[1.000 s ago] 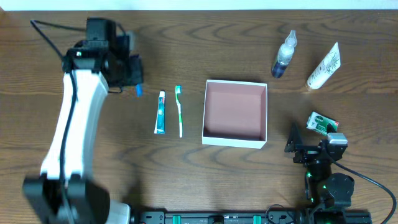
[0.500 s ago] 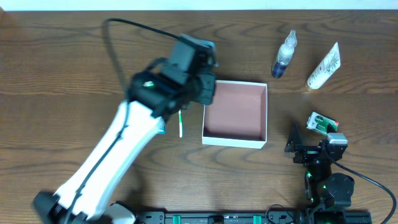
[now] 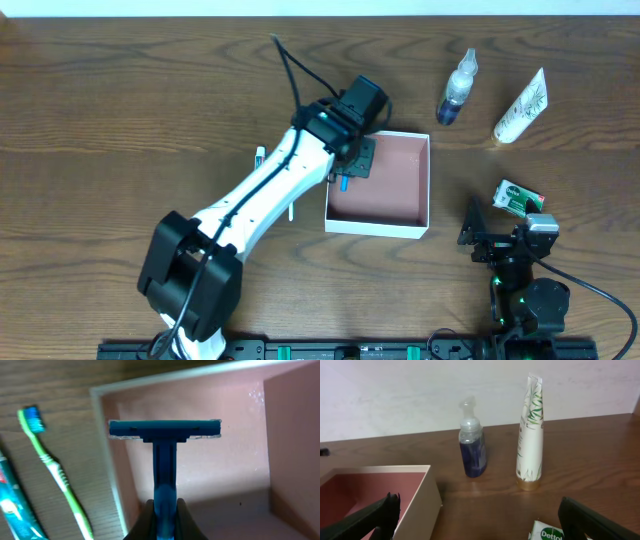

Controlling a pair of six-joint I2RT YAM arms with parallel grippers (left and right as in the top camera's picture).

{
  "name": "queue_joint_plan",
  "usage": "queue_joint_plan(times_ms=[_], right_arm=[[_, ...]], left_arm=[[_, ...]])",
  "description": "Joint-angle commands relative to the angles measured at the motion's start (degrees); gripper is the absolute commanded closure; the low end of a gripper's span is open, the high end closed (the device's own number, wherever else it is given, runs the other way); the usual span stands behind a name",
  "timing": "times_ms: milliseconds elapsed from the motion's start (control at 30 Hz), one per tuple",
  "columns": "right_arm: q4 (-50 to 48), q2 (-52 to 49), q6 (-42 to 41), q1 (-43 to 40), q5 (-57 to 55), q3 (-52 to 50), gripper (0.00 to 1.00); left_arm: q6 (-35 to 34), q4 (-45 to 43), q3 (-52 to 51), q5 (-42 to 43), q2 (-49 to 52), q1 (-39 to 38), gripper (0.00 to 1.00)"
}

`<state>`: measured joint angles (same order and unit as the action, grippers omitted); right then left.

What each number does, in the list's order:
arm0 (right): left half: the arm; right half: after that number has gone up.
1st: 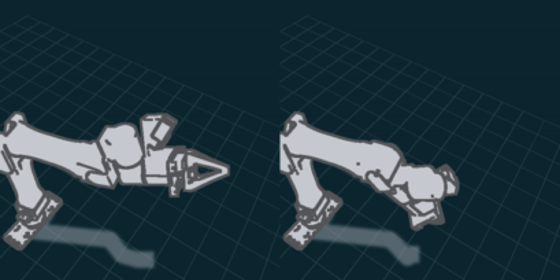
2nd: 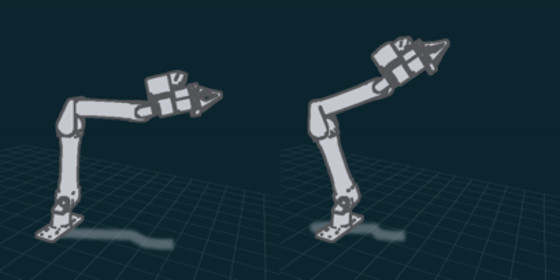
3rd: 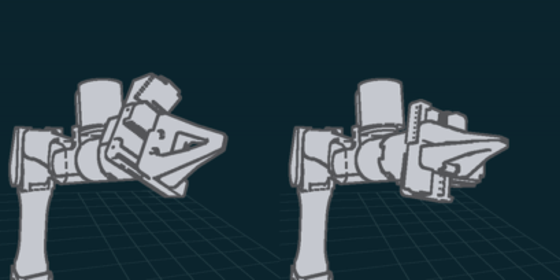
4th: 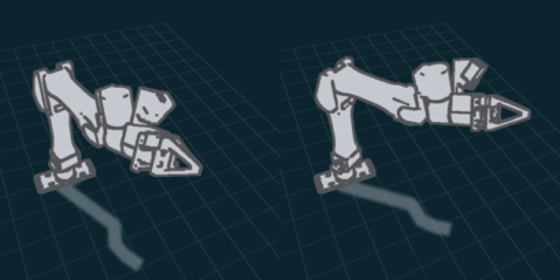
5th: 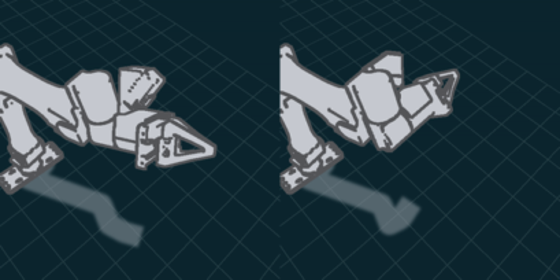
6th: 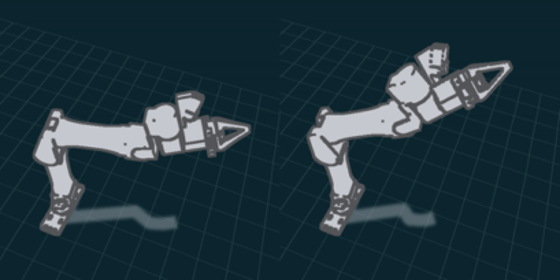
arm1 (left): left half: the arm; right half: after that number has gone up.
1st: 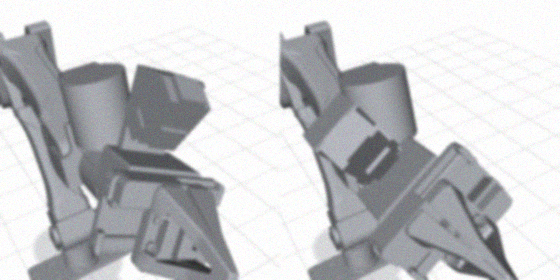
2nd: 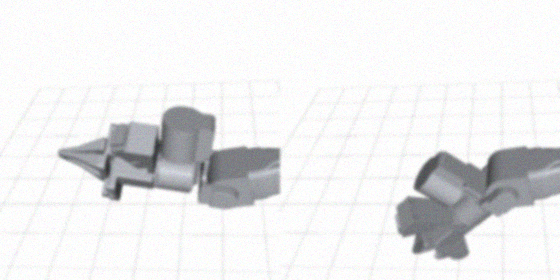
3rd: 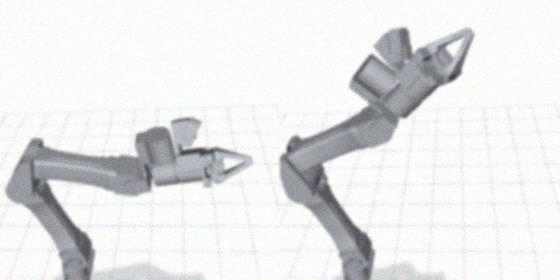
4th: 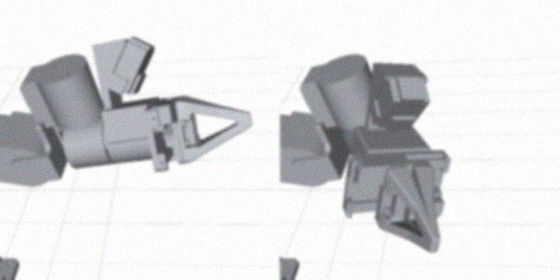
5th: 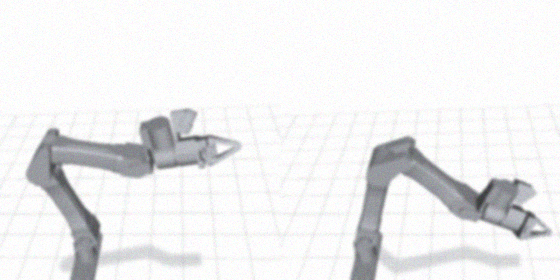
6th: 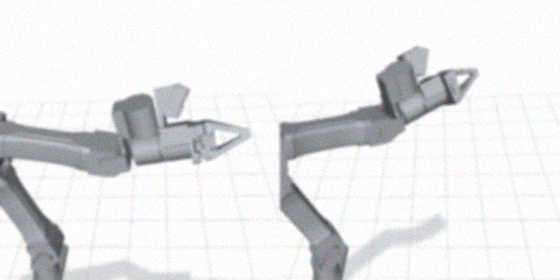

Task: Pack container
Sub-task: 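Lift the blue razor and carry it over the pink box, then lower the razor into the box and open the left gripper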

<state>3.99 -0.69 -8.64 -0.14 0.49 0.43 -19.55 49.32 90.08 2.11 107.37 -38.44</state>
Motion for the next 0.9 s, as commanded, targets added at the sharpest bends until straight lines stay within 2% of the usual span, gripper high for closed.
queue_joint_plan(times_ms=[0,433,867], right_arm=[[0.24,0.37,0.59,-0.33,0.2,-0.11,0.01],[0.24,0.37,0.59,-0.33,0.17,-0.11,0.01],[0.24,0.37,0.59,-0.33,0.2,-0.11,0.01]], left_arm=[[-1.57,0.02,0.15,-1.27,-0.31,-1.53,0.94],[-4.59,0.22,-1.09,-3.04,0.87,-1.7,0.94],[-4.59,-0.5,-1.09,-3.04,9.84,-1.7,0.94]])
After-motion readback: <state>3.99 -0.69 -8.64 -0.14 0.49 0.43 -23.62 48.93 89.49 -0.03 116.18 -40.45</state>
